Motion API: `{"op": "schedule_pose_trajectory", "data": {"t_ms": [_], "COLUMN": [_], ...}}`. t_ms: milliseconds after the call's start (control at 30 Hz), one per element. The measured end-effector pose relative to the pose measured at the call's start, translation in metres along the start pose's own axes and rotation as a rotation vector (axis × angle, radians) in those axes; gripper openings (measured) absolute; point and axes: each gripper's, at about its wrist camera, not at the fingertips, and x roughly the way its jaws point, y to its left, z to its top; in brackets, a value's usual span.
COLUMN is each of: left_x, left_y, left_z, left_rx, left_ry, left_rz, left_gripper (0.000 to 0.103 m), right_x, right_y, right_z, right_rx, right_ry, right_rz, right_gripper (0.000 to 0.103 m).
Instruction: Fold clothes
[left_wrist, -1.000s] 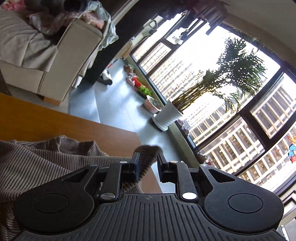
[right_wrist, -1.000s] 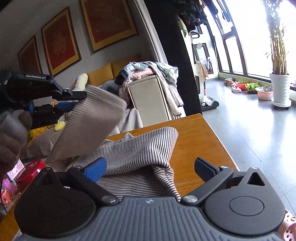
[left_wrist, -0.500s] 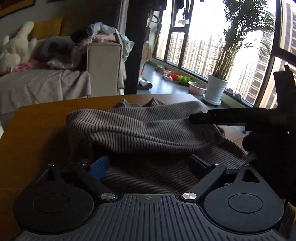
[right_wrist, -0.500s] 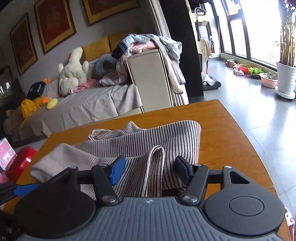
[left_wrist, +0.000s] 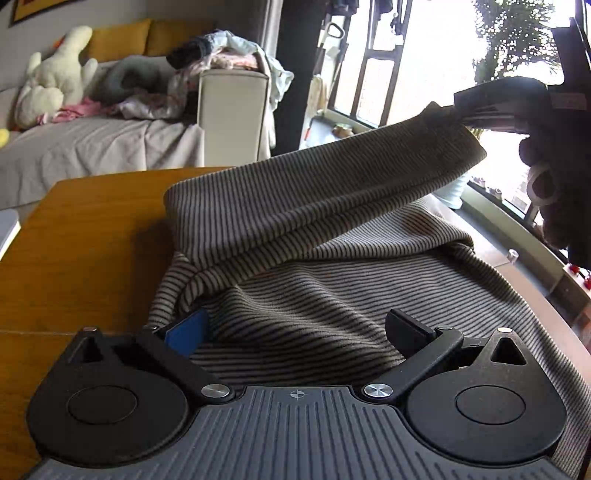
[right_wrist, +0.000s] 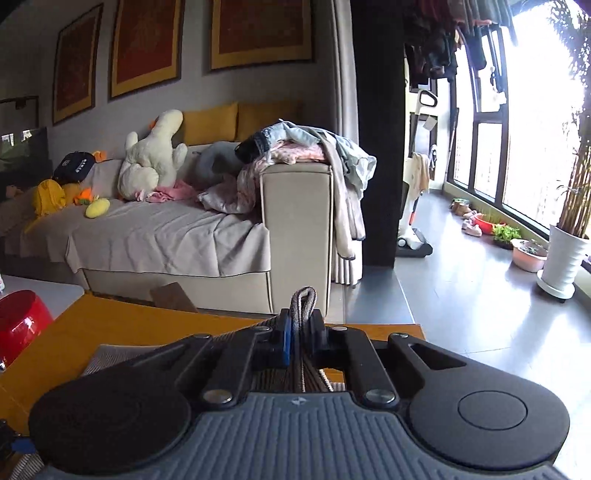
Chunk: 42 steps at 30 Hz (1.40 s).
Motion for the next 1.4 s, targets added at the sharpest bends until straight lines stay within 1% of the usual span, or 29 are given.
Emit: {"op": "schedule_pose_trajectory", "data": {"t_ms": [67, 167, 233, 300, 333, 400, 467, 533, 567, 600, 633, 667, 733, 767, 833, 867, 900, 933, 967, 1067, 1200, 1300, 1400], "left_x": [0.001, 0.002, 0.001, 0.001, 0.001, 0.001, 0.000, -0.004, -0.005, -0.005, -0.001, 0.003, 0.024, 0.036, 0.056, 0.065, 0.064, 0.063, 0.063, 0.065, 0.066, 0.063, 0.061], "left_y": [0.001, -0.001, -0.001, -0.001, -0.002, -0.003, -0.005, -0.007, -0.008, -0.009, -0.009, -0.009, -0.005, -0.002, 0.005, 0.009, 0.010, 0.010, 0.011, 0.007, 0.005, 0.006, 0.007], "left_z": [0.000, 0.000, 0.000, -0.001, 0.000, 0.003, 0.010, 0.025, 0.034, 0.043, 0.051, 0.059, 0.069, 0.071, 0.066, 0.063, 0.060, 0.056, 0.053, 0.053, 0.054, 0.052, 0.051], "left_rx": [0.002, 0.008, 0.011, 0.013, 0.015, 0.030, 0.055, 0.084, 0.091, 0.098, 0.098, 0.097, 0.068, 0.046, -0.001, -0.022, -0.013, -0.004, 0.004, 0.026, 0.043, 0.035, 0.029], "left_ry": [0.001, 0.007, 0.009, 0.011, 0.014, 0.018, 0.017, -0.033, -0.066, -0.097, -0.113, -0.127, -0.119, -0.095, -0.039, -0.016, -0.030, -0.044, -0.056, -0.039, -0.035, -0.043, -0.047], "left_rz": [0.000, 0.007, 0.008, 0.009, 0.009, 0.003, -0.010, -0.057, -0.073, -0.087, -0.097, -0.107, -0.121, -0.121, -0.088, -0.073, -0.072, -0.072, -0.069, -0.027, -0.012, -0.009, 0.007], "left_gripper": [0.103, 0.103, 0.103, 0.103, 0.103, 0.103, 0.103, 0.103, 0.103, 0.103, 0.103, 0.103, 0.103, 0.103, 0.103, 0.103, 0.103, 0.103, 0.103, 0.103, 0.103, 0.103, 0.103], "right_x": [0.011, 0.036, 0.045, 0.042, 0.038, 0.030, 0.013, -0.005, -0.010, -0.016, -0.021, -0.018, -0.009, -0.005, 0.003, 0.002, 0.001, 0.003, 0.005, 0.006, 0.004, 0.001, 0.000], "right_y": [-0.010, -0.021, -0.027, -0.031, -0.031, -0.030, -0.024, -0.019, -0.018, -0.017, -0.016, -0.016, -0.017, -0.018, -0.019, -0.018, -0.018, -0.018, -0.017, -0.011, -0.007, -0.011, -0.013], "right_z": [-0.013, -0.047, -0.066, -0.074, -0.072, -0.068, -0.063, -0.059, -0.059, -0.058, -0.058, -0.063, -0.076, -0.082, -0.095, -0.099, -0.098, -0.098, -0.098, -0.096, -0.096, -0.099, -0.100], "right_rx": [0.017, 0.040, 0.073, 0.098, 0.107, 0.109, 0.078, 0.083, 0.106, 0.131, 0.155, 0.179, 0.225, 0.248, 0.295, 0.282, 0.283, 0.288, 0.285, 0.258, 0.253, 0.288, 0.312], "right_ry": [0.041, 0.153, 0.203, 0.181, 0.177, 0.162, 0.107, 0.050, 0.035, 0.022, 0.009, 0.022, 0.056, 0.072, 0.106, 0.085, 0.080, 0.084, 0.086, 0.095, 0.088, 0.071, 0.062], "right_rz": [-0.019, -0.042, -0.043, -0.042, -0.049, -0.065, -0.062, -0.027, 0.007, 0.042, 0.077, 0.091, 0.115, 0.126, 0.149, 0.153, 0.169, 0.180, 0.181, 0.192, 0.185, 0.210, 0.230], "right_gripper": [0.009, 0.009, 0.011, 0.011, 0.018, 0.022, 0.026, 0.045, 0.049, 0.056, 0.060, 0.062, 0.068, 0.070, 0.072, 0.072, 0.079, 0.083, 0.084, 0.094, 0.096, 0.103, 0.103]}}
